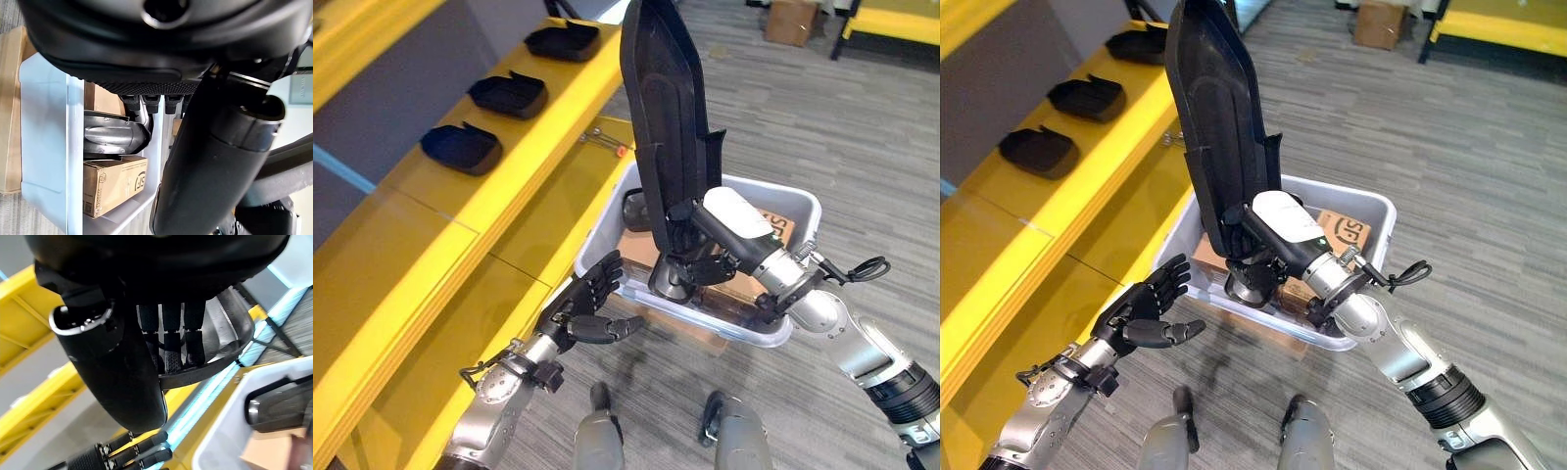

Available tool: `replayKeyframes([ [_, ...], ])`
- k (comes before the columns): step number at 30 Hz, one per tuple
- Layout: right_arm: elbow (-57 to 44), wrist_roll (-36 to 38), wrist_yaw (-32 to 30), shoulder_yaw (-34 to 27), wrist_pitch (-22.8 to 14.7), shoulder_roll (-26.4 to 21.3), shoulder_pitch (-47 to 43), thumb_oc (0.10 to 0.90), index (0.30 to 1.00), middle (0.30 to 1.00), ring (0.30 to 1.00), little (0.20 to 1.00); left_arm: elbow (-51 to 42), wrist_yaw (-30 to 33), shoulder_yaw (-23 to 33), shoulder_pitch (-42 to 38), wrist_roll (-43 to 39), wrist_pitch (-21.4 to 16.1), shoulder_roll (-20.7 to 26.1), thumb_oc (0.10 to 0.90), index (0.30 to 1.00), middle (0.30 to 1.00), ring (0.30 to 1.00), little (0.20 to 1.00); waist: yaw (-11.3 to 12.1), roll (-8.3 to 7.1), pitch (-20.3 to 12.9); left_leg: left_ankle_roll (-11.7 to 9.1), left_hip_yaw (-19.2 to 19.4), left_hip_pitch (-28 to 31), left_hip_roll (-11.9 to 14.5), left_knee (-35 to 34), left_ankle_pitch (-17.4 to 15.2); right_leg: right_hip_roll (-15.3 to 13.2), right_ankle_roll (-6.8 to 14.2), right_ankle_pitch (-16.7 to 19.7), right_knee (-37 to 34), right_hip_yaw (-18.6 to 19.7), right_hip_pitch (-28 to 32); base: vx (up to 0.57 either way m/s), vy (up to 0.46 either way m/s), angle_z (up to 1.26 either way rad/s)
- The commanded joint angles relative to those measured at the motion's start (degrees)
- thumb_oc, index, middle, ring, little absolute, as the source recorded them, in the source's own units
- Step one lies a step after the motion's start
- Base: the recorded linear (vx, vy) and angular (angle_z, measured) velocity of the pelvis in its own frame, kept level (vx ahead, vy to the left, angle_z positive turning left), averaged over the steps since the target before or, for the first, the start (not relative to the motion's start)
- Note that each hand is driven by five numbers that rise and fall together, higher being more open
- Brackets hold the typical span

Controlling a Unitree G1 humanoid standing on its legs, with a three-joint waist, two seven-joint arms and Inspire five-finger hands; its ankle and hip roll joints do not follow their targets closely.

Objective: Move parts from the plastic box to the shelf.

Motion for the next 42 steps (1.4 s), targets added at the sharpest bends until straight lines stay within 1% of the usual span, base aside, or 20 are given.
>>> replayKeyframes([
  [1,-3.26,3.54,-3.59,-2.63,-6.88,2.78,-3.74,0.4,0.3,0.3,0.3,0.3,-4.08,-2.08,1.89,0.14,1.47,-4.76,0.28,0.9,1.0,1.0,1.0,1.0,-1.53,-1.44,-5.63,-2.08,0.15,3.41,-0.69,1.59,-1.57,5.5,1.18,-3.01,-7.53,7.35,6.65,-0.02,0.211,0.77],
  [4,-3.57,2.18,-4.36,-3.08,-6.78,4.09,-2.18,0.4,0.3,0.3,0.3,0.3,-4.91,-2.57,1.31,0.94,1.41,-3.68,0.58,0.9,1.0,1.0,1.0,1.0,-1.21,-0.89,-6.29,-1.4,1.97,5.55,-1.98,-3.17,-2.53,5.06,2.89,-1.03,-10.1,6.51,8.31,0.03,0.252,0.64],
  [8,-4.05,3.59,-4.24,-3.51,-6.08,4.99,-1.63,0.4,0.3,0.3,0.3,0.3,-6.5,-1.72,1.35,2.8,2.63,-3.62,1.65,0.9,1.0,1.0,1.0,1.0,-0.25,-1.23,-7.33,-0.83,3.38,8.22,-3.75,-10.85,-5.13,3.96,6.49,3.37,-15.95,5.25,10.65,0.01,0.251,0.47],
  [9,-4.81,4.37,-3.24,-3.55,-5.87,5.13,-0.91,0.4,0.3,0.3,0.3,0.3,-7.35,-1.88,2.08,4.03,2.56,-3.42,2.05,0.9,1.0,1.0,1.0,1.0,0.37,-1.35,-7.84,-0.75,3.81,8.83,-4.25,-12.66,-5.21,3.42,7.75,4.96,-18.29,4.39,11.41,0.01,0.274,0.11],
  [11,-5.45,4.27,-2.66,-3.33,-5.69,5.5,-0.49,0.4,0.3,0.3,0.3,0.3,-8.15,-1.69,2.63,5.19,2.83,-3.44,2.36,0.9,1.0,1.0,1.0,1.0,0.89,-1.42,-8.07,-0.65,4.16,9.27,-4.5,-13.96,-4.89,2.86,8.82,6.54,-20.07,3.68,11.85,-0.01,0.208,0.17],
  [12,-5.93,5.26,-0.68,-3.04,-5.98,5.64,-0.29,0.4,0.3,0.3,0.3,0.3,-8.77,-1.06,3.58,6.4,2.44,-3.34,2.75,0.9,1.0,1.0,1.0,1.0,1.52,-1.49,-8.24,-0.62,4.77,9.67,-4.65,-15.37,-4.6,2.47,9.68,7.67,-21.74,2.93,12.3,-0.03,0.16,0.1],
  [15,-6.92,6.49,0.92,-1.88,-4.39,6.14,-0.38,0.4,0.3,0.3,0.3,0.3,-8.94,-0.43,4.74,7.89,2.75,-3.63,3.14,0.9,1.0,1.0,1.0,1.0,2.92,-1.84,-8.55,-0.62,5.15,9.63,-4.81,-17.02,-3.83,2.09,10.87,9.36,-24.23,1.46,13.19,-0.04,0.138,0.08],
  [18,-7.09,9.63,4.54,-0.44,-3.15,6.33,-1.04,0.4,0.3,0.3,0.3,0.3,-8.61,-0.12,5.94,9.16,1.54,-3.57,3.22,0.9,1.0,1.0,1.0,1.0,4.41,-2.45,-8.8,-0.31,5.17,9.39,-5.56,-17.47,-3.74,1.84,11.82,10.96,-26.45,0.2,14.17,-0.04,0.131,0.11],
  [22,-6.7,9.1,6.45,0.71,-2.29,6.85,-1.86,0.4,0.3,0.3,0.3,0.3,-7.98,0.29,7.23,10.35,1.64,-3.87,2.97,0.9,1.0,1.0,1.0,1.0,6.1,-3.19,-8.68,0.46,4.49,9.1,-6.79,-17.14,-4.35,1.23,12.47,12.72,-28.02,-0.64,15.04,-0.02,0.111,0.15],
  [24,-6.19,10.91,7.48,1.47,-1.45,7.06,-2.73,0.4,0.3,0.3,0.3,0.3,-7.39,0.21,7.57,10.61,1.4,-3.87,2.77,0.9,1.0,1.0,1.0,1.0,6.95,-3.6,-8.73,0.74,4.24,8.93,-7.32,-16.82,-4.76,0.74,12.93,13.87,-29.01,-1.02,15.34,-0.01,0.142,0.11],
  [27,-5.46,15.09,12.23,2.85,0.88,7.87,-4.95,0.4,0.3,0.3,0.3,0.3,-6.81,-0.44,7.71,10.4,1.87,-4.45,2.79,0.9,1.0,1.0,1.0,1.0,8.29,-4.32,-8.52,1.34,3.7,8.52,-8.42,-15.89,-5.75,-0.52,13.93,16.41,-30.68,-1.35,15.29,-0.02,0.19,0.15],
  [29,-4.63,17.72,13.7,3.95,3.54,9.11,-6.07,0.4,0.3,0.3,0.3,0.3,-6.42,-0.67,7.04,9.41,2.37,-4.41,2.86,0.9,1.0,1.0,1.0,1.0,9.37,-4.95,-8.05,2.16,3.47,7.88,-9.66,-13.93,-7.39,-2.38,14.91,19.3,-31.71,-2.15,14.97,-0.04,0.222,0.19],
  [30,-2.4,18.31,14.68,4.86,3.5,10.37,-7.38,0.4,0.3,0.3,0.3,0.3,-6.03,-1.5,6.44,8.3,2.83,-4.48,3.09,0.9,1.0,1.0,1.0,1.0,10.28,-5.57,-7.63,2.96,3.27,6.94,-10.85,-11.9,-9.01,-3.78,15.71,21.74,-32.58,-3.0,14.64,-0.04,0.163,0.13],
  [33,-0.23,15.84,14.68,5.76,2.84,11.8,-8.58,0.4,0.3,0.3,0.3,0.3,-5.24,-1.45,5.11,6.66,2.94,-4.65,3.11,0.9,1.0,1.0,1.0,1.0,11.06,-5.99,-7.27,4.29,2.43,5.59,-12.74,-9.63,-11.07,-5.37,16.46,23.96,-33.1,-3.2,14.02,-0.03,0.196,0.12],
  [36,0.35,14.64,13.96,5.93,3.31,12.39,-8.84,0.4,0.3,0.3,0.3,0.3,-4.5,-1.45,4.21,5.65,2.87,-4.78,3.05,0.9,1.0,1.0,1.0,1.0,11.21,-6.08,-7.14,5.17,1.34,5.05,-14.05,-8.81,-11.91,-6.01,16.54,24.89,-32.97,-2.23,13.64,0.0,0.166,0.18],
  [37,0.72,13.86,13.68,5.66,4.49,12.75,-8.77,0.4,0.3,0.3,0.3,0.3,-4.15,-1.88,3.49,4.91,3.01,-4.79,3.06,0.9,1.0,1.0,1.0,1.0,11.28,-6.07,-7.21,5.91,0.12,4.67,-15.03,-8.73,-12.18,-6.34,16.37,25.07,-32.46,-1.13,13.43,0.02,0.304,0.33],
  [39,1.28,11.96,12.84,4.94,5.07,12.72,-8.23,0.4,0.3,0.3,0.3,0.3,-3.84,-2.47,2.89,4.35,3.18,-4.73,3.29,0.9,1.0,1.0,1.0,1.0,10.93,-5.99,-7.5,6.4,-1.64,4.81,-15.62,-9.88,-11.73,-5.81,15.91,24.46,-31.66,1.25,13.33,0.01,0.206,0.39],
  [40,1.6,11.25,12.11,4.67,5.25,12.38,-8.11,0.4,0.3,0.3,0.3,0.3,-3.68,-2.97,2.52,4.06,3.16,-4.75,3.47,0.9,1.0,1.0,1.0,1.0,10.44,-6.25,-7.35,6.78,-2.25,4.5,-16.08,-10.63,-10.31,-5.64,14.94,24.63,-31.09,2.78,12.53,0.04,0.124,0.57],
  [41,2.52,11.3,10.64,4.57,6.13,11.74,-7.78,0.4,0.3,0.3,0.3,0.3,-3.22,-4.18,1.54,3.48,3.06,-4.83,3.81,0.9,1.0,1.0,1.0,1.0,9.3,-6.1,-7.5,6.98,-5.18,5.17,-16.12,-12.54,-9.41,-3.78,14.33,23.54,-29.1,8.28,11.23,0.06,0.118,0.68],
  [42,2.6,11.68,10.05,4.21,6.33,11.23,-7.22,0.4,0.3,0.3,0.3,0.3,-2.99,-4.83,1.01,3.33,3.32,-4.89,3.88,0.9,1.0,1.0,1.0,1.0,8.55,-6.07,-7.55,7.1,-6.63,5.58,-15.97,-13.81,-8.8,-1.73,14.06,22.07,-28.38,11.33,11.19,0.16,0.142,1.13],
])
